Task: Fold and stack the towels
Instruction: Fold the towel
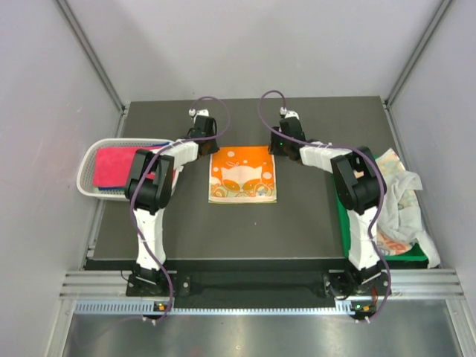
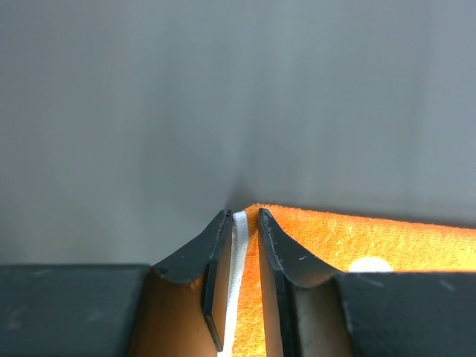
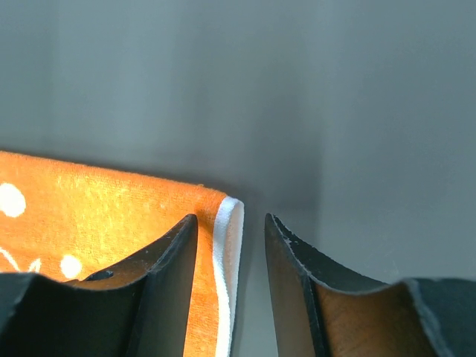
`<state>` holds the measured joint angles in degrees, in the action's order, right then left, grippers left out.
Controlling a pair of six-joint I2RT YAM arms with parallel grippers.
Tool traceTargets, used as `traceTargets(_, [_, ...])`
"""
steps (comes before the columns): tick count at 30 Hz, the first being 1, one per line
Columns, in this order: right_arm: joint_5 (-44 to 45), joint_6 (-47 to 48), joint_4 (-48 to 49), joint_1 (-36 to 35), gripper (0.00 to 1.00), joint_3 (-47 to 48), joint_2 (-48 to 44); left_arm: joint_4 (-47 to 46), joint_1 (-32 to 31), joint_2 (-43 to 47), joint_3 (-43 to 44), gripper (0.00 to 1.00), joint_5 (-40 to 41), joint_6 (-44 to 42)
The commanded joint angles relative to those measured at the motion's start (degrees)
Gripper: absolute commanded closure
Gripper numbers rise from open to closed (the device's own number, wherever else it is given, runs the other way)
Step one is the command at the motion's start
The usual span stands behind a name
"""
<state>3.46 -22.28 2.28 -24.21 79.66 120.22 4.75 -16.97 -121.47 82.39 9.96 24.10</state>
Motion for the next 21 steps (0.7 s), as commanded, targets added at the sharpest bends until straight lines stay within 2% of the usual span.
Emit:
traceTargets(1, [-1.2,-1.0,2.9,0.3,0.58,1.4,-0.6,4.2,-0.2,-4.1,-1.7,0.75,-1.7,0.4])
traceTargets(5, [-2.0,-1.4,3.7,0.4,0.58,1.9,0.1,3.9,-0.2,-4.2,-1.6,0.76,-2.0,0.6])
traceTargets(11, [-1.1,-1.9,-2.1,0.2,0.60,7.4,3.8,3.6,-0.5,-4.6,-1.5,0.76,-2.2,1.0])
traceTargets(13, [0.0,-1.7,-6.7,0.1,0.61,9.5,4.8,3.5,-0.6,-4.7,-1.6,0.77,-2.2,1.0])
traceTargets(17, [1.6,-2.0,-9.5,0.0,0.70,10.6,6.2,3.3,-0.7,-4.9,-1.9,0.79,-2.3,1.3])
traceTargets(21, [3.2,-2.0,-11.2,0.0,0.72,10.7,6.3,3.0,-0.7,-5.0,-2.1,0.82,-2.0,1.5])
